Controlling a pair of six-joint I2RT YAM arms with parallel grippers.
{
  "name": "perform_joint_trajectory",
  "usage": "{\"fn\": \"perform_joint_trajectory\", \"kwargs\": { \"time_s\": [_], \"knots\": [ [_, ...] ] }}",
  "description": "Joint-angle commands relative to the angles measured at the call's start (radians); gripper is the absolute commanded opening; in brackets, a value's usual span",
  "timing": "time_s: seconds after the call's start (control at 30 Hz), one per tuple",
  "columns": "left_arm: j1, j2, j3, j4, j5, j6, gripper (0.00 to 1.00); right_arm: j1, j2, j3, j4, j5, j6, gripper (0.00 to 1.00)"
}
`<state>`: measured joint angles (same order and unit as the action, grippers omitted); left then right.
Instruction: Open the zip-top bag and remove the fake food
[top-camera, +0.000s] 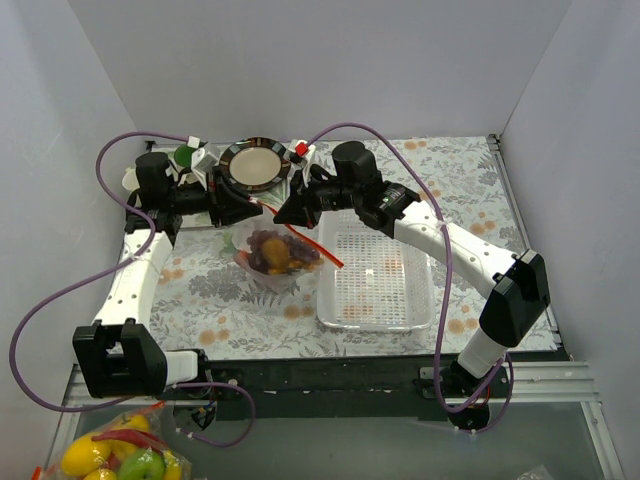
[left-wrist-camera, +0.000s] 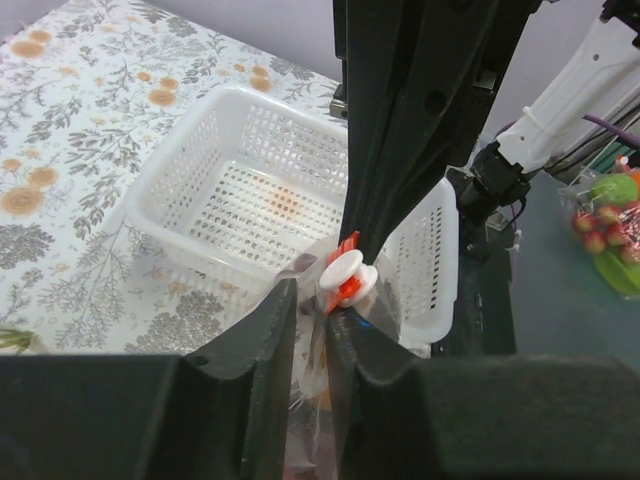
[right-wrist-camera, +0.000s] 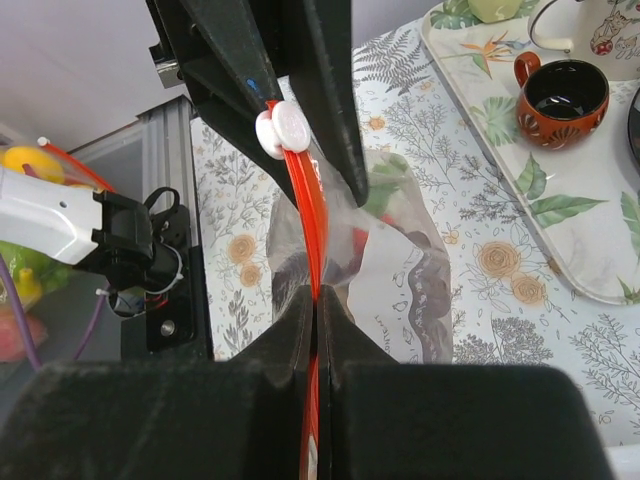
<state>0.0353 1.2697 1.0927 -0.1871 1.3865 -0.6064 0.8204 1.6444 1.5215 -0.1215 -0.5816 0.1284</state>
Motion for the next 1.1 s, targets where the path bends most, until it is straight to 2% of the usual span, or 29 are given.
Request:
{"fn": "perform_joint_trajectory", "kwargs": {
  "time_s": [0.0,0.1,0.27,0.37,0.5,0.6,0.73,1.07],
  "knots": [
    [-0.003,-0.009,0.052,-0.239,0.052,0.158,0.10,0.006,-0.035,0.064,0.077,-0.034,0.014,0.01],
    [-0.003,0.014,0.096,-0.387,0.054,0.273,0.05,0.005,-0.021,0.098,0.054,-0.017,0.008,0.01],
    [-0.003,0.092,0.200,-0.659,0.057,0.493,0.02,0.006,-0.023,0.135,0.051,0.032,-0.022,0.53],
    [-0.003,0.153,0.277,-0.825,0.055,0.609,0.01,0.023,0.000,0.207,0.025,0.012,-0.062,0.61],
    [-0.003,0.212,0.344,-1.004,0.054,0.746,0.01,0.060,0.051,0.302,-0.084,0.019,-0.168,0.62],
    [-0.003,0.223,0.358,-1.051,0.054,0.801,0.01,0.065,0.060,0.286,-0.099,0.037,-0.187,0.58],
    [-0.003,0.211,0.354,-1.046,0.059,0.804,0.01,0.066,0.063,0.253,-0.087,0.083,-0.216,0.51],
    [-0.008,0.183,0.360,-1.034,0.069,0.775,0.01,0.068,0.114,0.252,-0.098,0.077,-0.233,0.49]
  ]
}}
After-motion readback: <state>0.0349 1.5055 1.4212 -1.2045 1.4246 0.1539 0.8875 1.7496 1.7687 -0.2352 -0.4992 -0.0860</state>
